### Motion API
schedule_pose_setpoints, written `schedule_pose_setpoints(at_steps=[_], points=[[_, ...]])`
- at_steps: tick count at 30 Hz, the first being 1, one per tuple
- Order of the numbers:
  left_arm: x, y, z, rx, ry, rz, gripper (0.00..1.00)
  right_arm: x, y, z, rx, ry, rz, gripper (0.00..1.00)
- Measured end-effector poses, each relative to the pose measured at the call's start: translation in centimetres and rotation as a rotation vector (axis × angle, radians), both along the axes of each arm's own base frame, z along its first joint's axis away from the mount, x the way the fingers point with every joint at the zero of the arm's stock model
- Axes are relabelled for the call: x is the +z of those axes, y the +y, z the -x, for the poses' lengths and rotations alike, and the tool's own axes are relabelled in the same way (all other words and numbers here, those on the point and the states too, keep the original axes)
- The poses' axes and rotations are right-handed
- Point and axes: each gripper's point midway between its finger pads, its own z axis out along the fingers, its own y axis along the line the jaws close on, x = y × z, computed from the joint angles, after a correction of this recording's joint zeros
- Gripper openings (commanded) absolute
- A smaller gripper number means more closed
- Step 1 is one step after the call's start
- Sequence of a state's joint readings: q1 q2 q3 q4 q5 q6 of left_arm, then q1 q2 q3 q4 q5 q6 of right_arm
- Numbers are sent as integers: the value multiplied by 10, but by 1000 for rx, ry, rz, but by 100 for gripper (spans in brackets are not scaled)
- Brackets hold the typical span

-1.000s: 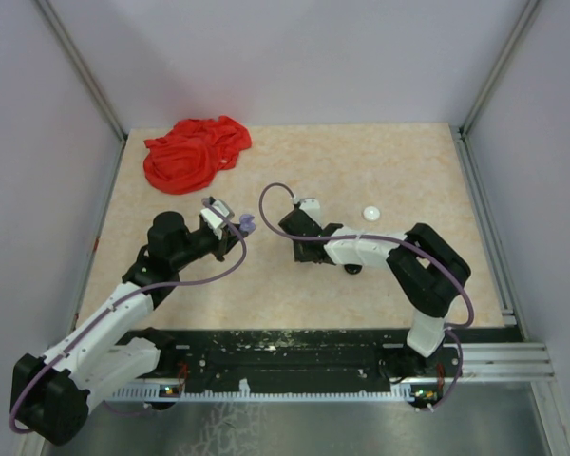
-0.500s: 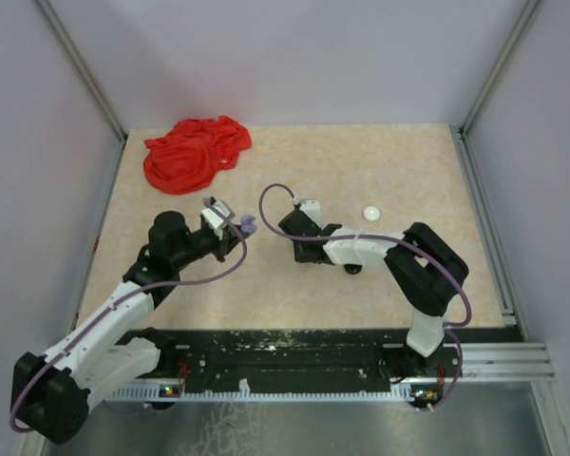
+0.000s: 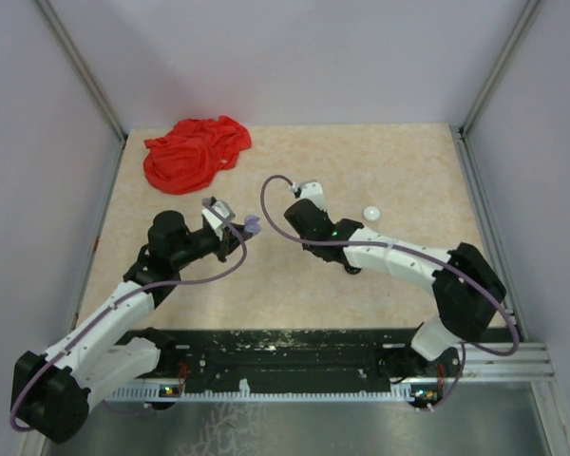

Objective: Insert the wireless bluetooth earbuds into the charging case
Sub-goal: Pick up the earbud from the center of the board, then place the earbud in the charging case.

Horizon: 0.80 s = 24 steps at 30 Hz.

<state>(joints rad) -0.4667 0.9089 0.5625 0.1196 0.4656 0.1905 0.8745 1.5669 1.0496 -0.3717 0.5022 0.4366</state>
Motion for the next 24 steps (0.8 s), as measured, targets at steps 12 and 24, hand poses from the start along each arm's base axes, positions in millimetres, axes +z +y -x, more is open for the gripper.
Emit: schedule_pose_setpoints(at_steps=[12,24], points=[[13,-10,6,-64,-33,44,1,128,29,4,215,-288,111,13],[18,-15,13,-109,-46,82,1,202,68,37,398,-461,220,13]])
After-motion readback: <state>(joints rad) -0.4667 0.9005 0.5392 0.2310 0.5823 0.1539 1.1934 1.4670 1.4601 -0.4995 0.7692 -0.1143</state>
